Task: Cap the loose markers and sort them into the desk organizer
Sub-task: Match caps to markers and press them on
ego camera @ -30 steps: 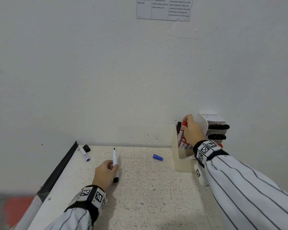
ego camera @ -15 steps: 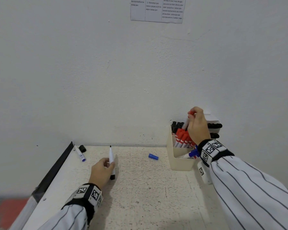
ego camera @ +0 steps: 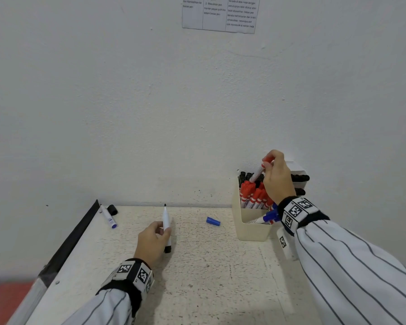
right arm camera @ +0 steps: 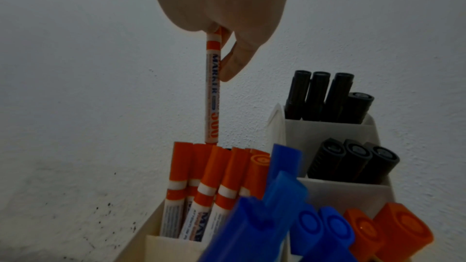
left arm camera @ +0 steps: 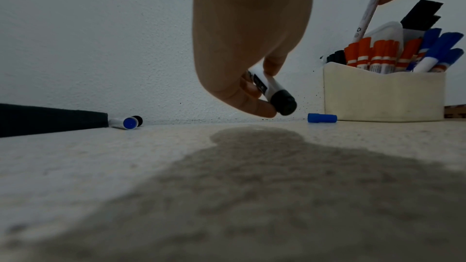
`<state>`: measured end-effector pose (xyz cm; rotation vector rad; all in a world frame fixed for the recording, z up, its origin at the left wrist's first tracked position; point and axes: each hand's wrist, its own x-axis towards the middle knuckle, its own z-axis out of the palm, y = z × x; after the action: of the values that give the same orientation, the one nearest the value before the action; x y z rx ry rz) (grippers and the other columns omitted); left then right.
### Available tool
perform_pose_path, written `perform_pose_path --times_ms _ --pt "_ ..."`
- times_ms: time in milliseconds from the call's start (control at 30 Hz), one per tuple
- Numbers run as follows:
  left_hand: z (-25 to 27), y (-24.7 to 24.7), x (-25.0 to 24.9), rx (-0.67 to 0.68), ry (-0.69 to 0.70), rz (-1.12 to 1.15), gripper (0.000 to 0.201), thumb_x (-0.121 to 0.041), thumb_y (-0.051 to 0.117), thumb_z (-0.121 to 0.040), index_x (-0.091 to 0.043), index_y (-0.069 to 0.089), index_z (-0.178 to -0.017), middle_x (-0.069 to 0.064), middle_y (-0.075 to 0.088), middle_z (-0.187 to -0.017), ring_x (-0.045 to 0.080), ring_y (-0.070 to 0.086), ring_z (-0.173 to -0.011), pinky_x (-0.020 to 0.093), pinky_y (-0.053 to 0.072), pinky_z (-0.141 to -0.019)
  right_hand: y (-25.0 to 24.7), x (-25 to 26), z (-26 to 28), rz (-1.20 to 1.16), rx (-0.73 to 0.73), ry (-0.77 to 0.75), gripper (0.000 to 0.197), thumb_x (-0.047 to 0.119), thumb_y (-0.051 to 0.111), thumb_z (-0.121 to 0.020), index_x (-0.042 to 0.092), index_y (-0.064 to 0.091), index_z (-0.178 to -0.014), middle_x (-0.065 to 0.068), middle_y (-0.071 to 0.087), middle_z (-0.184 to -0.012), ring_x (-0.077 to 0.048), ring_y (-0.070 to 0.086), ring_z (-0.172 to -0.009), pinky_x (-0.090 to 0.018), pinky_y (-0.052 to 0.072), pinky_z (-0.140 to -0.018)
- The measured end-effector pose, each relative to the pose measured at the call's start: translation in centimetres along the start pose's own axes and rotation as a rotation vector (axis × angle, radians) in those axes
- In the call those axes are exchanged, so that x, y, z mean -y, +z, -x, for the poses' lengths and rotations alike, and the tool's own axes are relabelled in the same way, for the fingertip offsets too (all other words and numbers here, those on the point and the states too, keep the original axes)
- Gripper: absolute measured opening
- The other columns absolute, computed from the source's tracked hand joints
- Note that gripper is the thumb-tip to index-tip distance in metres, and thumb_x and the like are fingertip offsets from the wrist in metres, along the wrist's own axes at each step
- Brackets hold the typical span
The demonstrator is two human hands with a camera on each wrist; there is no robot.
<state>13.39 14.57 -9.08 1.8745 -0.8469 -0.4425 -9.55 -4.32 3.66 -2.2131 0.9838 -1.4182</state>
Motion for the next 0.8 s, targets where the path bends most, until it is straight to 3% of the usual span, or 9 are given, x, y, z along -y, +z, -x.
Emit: perform_pose_path --times_ms 100,200,267,367,467,533,633,700,800 --pt "-0.1 0.0 0.3 -0.005 -0.002 0.005 0.023 -0.02 0.059 -0.09 -0.006 0.059 -0.109 -0.002 0.055 -0.082 0.026 0.057 -0.083 0.044 0.053 -0.08 -0.1 -0.2 -0.6 -0.022 -0.037 0.012 0.018 -0.001 0.039 -0.094 0.013 0.043 -0.105 -0.007 0.052 -0.094 -0.017 0.053 -0.082 -0.017 0.039 -0.073" --pt "-0.1 0.1 0.5 -0.016 0.0 -0.012 0.025 -0.02 0.058 -0.09 -0.006 0.059 -0.111 0.0 0.056 -0.084 0.023 0.056 -0.084 0.036 0.05 -0.078 -0.4 -0.6 -0.8 -0.009 -0.05 -0.001 0.02 -0.001 0.037 -0.093 0.006 0.044 -0.11 -0.013 0.055 -0.092 -0.021 0.055 -0.077 -0.001 0.036 -0.067" --pt "-0.1 0.1 0.5 -0.018 0.004 -0.018 0.025 -0.019 0.058 -0.09 -0.006 0.06 -0.111 0.0 0.057 -0.084 0.022 0.056 -0.084 0.035 0.05 -0.078 -0.7 -0.4 -0.6 0.01 -0.056 0.005 0.019 0.001 0.038 -0.095 0.005 0.045 -0.113 -0.009 0.053 -0.093 -0.018 0.052 -0.072 -0.004 0.038 -0.066" --pt "-0.2 0.2 0.6 -0.006 -0.004 -0.018 0.024 -0.02 0.059 -0.09 -0.007 0.06 -0.11 -0.003 0.055 -0.081 0.022 0.057 -0.084 0.039 0.053 -0.079 -0.7 -0.4 -0.6 0.015 -0.067 0.032 0.022 0.001 0.038 -0.095 0.003 0.045 -0.116 -0.004 0.049 -0.1 -0.01 0.046 -0.09 -0.002 0.036 -0.068" --pt "-0.2 0.2 0.7 0.0 -0.005 -0.036 0.023 -0.02 0.058 -0.091 -0.007 0.059 -0.11 -0.006 0.053 -0.079 0.021 0.055 -0.082 0.036 0.052 -0.078 -0.3 -1.0 -0.9 0.075 0.053 0.109 0.021 0.0 0.035 -0.095 0.01 0.042 -0.113 -0.004 0.052 -0.095 -0.013 0.05 -0.083 -0.008 0.036 -0.061" --pt "-0.2 0.3 0.7 -0.004 0.005 -0.038 0.023 -0.02 0.058 -0.091 -0.007 0.059 -0.11 -0.007 0.052 -0.078 0.019 0.053 -0.081 0.028 0.048 -0.071 0.1 -1.6 -1.2 0.134 0.151 0.185 0.019 0.004 0.035 -0.096 0.012 0.041 -0.112 -0.006 0.055 -0.092 -0.014 0.051 -0.074 -0.015 0.037 -0.058" --pt "-0.2 0.3 0.7 -0.007 0.013 -0.051 0.025 -0.02 0.057 -0.091 -0.006 0.059 -0.111 -0.008 0.051 -0.077 0.018 0.053 -0.081 0.024 0.042 -0.07 0.9 -2.5 -1.2 0.185 0.232 0.248 0.019 0.011 0.048 -0.094 0.011 0.046 -0.113 -0.009 0.054 -0.103 -0.019 0.054 -0.086 -0.025 0.042 -0.074" --pt "-0.2 0.3 0.8 -0.013 0.019 -0.055 0.025 -0.021 0.057 -0.091 -0.006 0.059 -0.111 -0.008 0.051 -0.078 0.017 0.052 -0.08 0.022 0.042 -0.067 1.4 -2.9 -1.1 0.235 0.268 0.201 0.027 0.009 0.061 -0.086 0.009 0.049 -0.109 -0.01 0.048 -0.11 -0.021 0.054 -0.095 -0.024 0.044 -0.077" --pt "-0.2 0.4 0.7 -0.009 0.025 -0.065 0.025 -0.021 0.057 -0.091 -0.007 0.059 -0.111 -0.003 0.052 -0.081 0.015 0.05 -0.076 0.016 0.039 -0.06 1.6 -2.2 -0.9 0.309 0.402 0.249 0.055 0.004 0.072 -0.076 0.012 0.041 -0.121 -0.003 0.04 -0.108 -0.014 0.047 -0.087 -0.016 0.043 -0.066"
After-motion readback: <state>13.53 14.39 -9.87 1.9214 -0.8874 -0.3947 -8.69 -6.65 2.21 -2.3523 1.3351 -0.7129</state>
